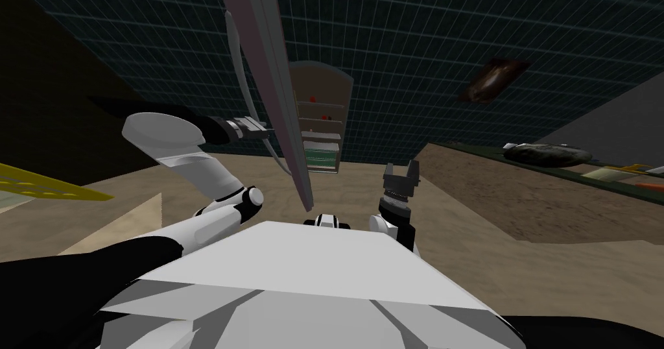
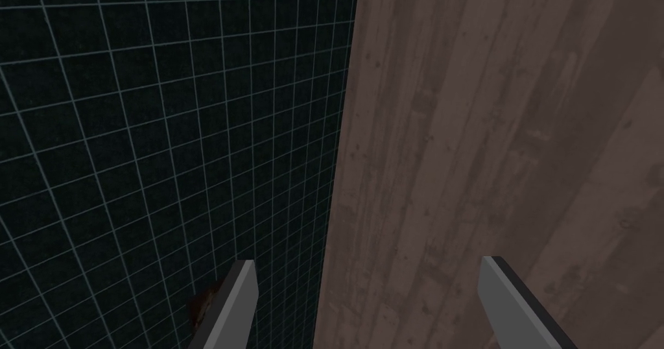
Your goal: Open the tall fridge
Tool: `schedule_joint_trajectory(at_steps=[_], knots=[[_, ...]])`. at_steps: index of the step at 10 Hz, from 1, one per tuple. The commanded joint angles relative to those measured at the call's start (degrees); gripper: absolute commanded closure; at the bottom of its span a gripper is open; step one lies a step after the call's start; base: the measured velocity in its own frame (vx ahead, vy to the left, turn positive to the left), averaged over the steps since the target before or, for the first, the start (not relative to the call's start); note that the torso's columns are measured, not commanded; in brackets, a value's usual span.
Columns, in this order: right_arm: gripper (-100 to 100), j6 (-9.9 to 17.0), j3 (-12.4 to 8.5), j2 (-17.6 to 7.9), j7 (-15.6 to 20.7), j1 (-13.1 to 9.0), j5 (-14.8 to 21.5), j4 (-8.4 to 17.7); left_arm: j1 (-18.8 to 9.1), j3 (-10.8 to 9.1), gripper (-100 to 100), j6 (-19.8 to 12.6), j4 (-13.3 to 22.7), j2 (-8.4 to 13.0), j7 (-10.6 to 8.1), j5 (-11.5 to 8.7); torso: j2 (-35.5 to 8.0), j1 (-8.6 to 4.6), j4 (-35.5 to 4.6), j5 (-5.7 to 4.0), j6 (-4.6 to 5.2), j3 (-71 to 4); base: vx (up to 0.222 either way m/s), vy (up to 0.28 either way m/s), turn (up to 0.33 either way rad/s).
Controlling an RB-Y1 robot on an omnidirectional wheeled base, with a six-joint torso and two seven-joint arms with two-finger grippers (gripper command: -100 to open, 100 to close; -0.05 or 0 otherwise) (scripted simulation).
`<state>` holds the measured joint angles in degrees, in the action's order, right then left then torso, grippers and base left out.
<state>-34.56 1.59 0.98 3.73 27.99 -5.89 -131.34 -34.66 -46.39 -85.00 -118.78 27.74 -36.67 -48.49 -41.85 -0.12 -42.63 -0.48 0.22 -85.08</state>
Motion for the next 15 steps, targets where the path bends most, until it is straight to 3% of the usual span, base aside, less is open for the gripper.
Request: schedule_joint_trajectory(at_steps=[1, 2, 3, 5, 6, 12, 15], knots=[[0, 0.0, 0.0, 0.0, 0.0, 0.0, 0.0, 0.0, -2.6, 0.10, -100, 0.1, 1.2, 2.4, -0.65, -0.3, 0.1, 0.06, 0.0, 0.03, 0.00, 0.0, 0.003, 0.006, -0.014], [0, 0.0, 0.0, 0.0, 0.0, 0.0, 0.0, 0.0, -3.8, 0.43, -100, -0.7, 2.0, 3.7, -1.25, -0.4, 0.0, 0.06, 0.0, 0.04, -0.05, 0.0, 0.008, 0.005, -0.005], [0, 0.0, 0.0, 0.0, 0.0, 0.0, 0.0, 0.0, -3.8, 0.43, -100, -0.7, 2.0, 3.7, -1.25, -0.4, 0.0, 0.08, 0.0, 0.04, -0.03, 0.0, 0.004, 0.006, -0.004], [0, 0.0, 0.0, 0.0, 0.0, 0.0, 0.0, 0.0, -6.4, 1.11, -100, -2.3, 3.7, 6.3, -2.48, -0.8, 0.0, 0.14, 0.0, 0.05, -0.03, 0.0, 0.000, 0.006, -0.020], [0, 0.0, 0.0, 0.0, 0.0, 0.0, 0.0, 0.0, -6.4, 1.11, -100, -2.3, 3.7, 6.3, -2.48, -0.8, 0.1, 0.14, 0.0, 0.06, -0.02, -0.1, 0.004, 0.006, -0.004], [0, 0.0, 0.0, 0.0, 0.0, 0.0, 0.0, 0.0, -14.4, 3.55, -100, -7.2, 9.6, 14.8, -6.30, -1.6, 0.1, 0.22, 0.0, 0.07, -0.05, -0.2, 0.005, 0.014, -0.022], [0, 0.0, 0.0, 0.0, 0.0, 0.0, 0.0, 0.0, -14.4, 3.55, -100, -7.2, 9.6, 14.8, -6.30, -1.6, 0.1, 0.03, 0.0, -0.02, 0.00, -0.1, 0.004, 0.003, 0.003]])
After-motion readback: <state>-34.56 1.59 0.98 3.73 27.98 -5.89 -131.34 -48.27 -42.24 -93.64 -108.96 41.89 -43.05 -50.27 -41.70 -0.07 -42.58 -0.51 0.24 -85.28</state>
